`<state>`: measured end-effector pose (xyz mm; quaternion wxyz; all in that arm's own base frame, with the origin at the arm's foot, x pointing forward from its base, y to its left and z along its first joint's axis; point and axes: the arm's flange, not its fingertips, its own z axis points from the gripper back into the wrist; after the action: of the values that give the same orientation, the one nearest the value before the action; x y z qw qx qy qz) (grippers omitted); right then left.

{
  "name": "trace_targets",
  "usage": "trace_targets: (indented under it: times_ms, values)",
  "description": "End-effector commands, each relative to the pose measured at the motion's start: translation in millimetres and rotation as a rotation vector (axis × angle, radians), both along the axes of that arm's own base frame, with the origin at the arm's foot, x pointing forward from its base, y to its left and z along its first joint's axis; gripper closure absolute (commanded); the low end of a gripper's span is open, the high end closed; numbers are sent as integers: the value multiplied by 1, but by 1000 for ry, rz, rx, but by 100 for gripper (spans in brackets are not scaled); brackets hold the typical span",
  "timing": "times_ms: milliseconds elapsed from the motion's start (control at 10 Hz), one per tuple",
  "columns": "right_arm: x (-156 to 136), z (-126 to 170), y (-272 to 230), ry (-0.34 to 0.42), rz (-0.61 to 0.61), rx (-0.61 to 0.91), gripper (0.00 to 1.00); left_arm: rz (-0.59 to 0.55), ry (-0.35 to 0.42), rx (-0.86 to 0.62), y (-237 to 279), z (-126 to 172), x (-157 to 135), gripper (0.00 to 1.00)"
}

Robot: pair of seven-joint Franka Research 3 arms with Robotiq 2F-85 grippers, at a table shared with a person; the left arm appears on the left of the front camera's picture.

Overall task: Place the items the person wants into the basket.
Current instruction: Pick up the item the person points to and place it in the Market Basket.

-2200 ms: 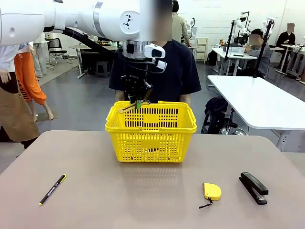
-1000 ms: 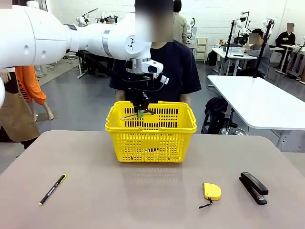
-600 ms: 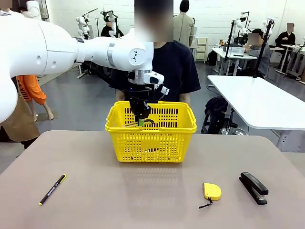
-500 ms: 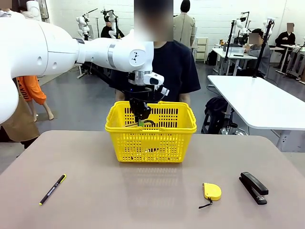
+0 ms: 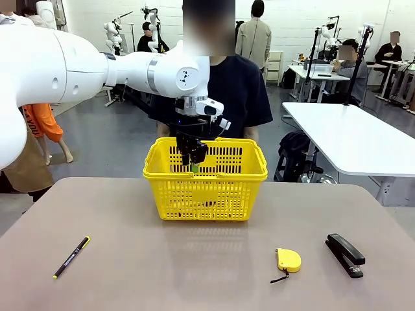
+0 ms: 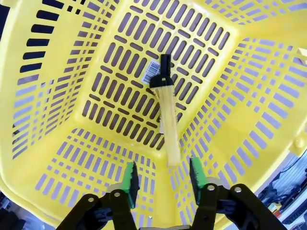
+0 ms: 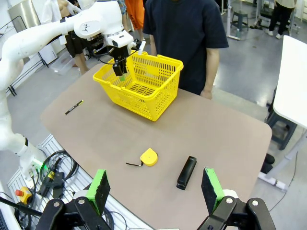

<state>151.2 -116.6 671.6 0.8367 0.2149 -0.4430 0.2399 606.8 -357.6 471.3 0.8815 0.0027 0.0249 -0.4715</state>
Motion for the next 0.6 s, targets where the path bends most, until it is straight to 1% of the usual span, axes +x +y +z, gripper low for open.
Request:
trace_targets:
  times_ms: [0,500]
  values:
    - [1,-1,1,17,-7,-6,0,-7,-2,23,-2,6,8,0]
    - [1,-1,1,17,-7,-6,0,-5,8,21,-1,4,7,0]
